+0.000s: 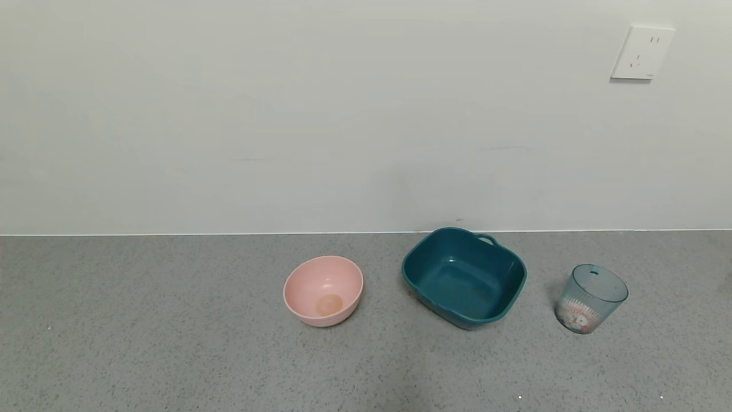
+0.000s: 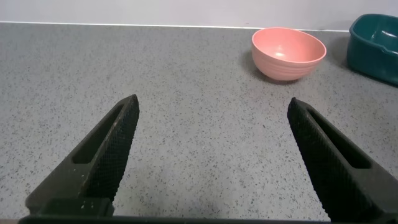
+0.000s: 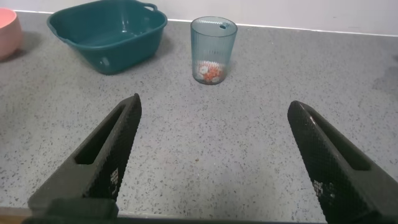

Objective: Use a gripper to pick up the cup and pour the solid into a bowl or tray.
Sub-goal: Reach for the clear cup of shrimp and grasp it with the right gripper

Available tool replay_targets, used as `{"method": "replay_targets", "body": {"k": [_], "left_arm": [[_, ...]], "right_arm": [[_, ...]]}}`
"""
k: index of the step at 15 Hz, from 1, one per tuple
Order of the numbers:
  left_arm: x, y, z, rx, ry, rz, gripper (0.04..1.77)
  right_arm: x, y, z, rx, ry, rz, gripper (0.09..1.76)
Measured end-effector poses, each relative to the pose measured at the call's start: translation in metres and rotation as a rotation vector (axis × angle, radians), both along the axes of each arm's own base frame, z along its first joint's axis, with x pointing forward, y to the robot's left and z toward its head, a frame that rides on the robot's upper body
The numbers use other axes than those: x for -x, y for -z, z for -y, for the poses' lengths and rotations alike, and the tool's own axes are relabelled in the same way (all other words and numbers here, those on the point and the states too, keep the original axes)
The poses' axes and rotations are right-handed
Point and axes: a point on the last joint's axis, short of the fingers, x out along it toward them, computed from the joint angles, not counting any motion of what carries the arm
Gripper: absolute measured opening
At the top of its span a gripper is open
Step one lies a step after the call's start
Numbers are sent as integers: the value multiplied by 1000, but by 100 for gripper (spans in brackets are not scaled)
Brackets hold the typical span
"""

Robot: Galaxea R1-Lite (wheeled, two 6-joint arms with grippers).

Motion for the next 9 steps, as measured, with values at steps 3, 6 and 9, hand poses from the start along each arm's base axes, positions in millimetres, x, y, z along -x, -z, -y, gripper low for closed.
{"method": "replay_targets", "body": {"k": [3, 6, 9], "left_arm": [[0, 0, 0, 0, 0, 0, 172], [0, 0, 0, 0, 1, 0, 172], [0, 0, 0, 0, 1, 0, 172]], "right_arm": [[0, 0, 0, 12, -1, -1, 171], [0, 0, 0, 2, 0, 0, 171], [2, -2, 0, 2, 6, -28, 171]]}}
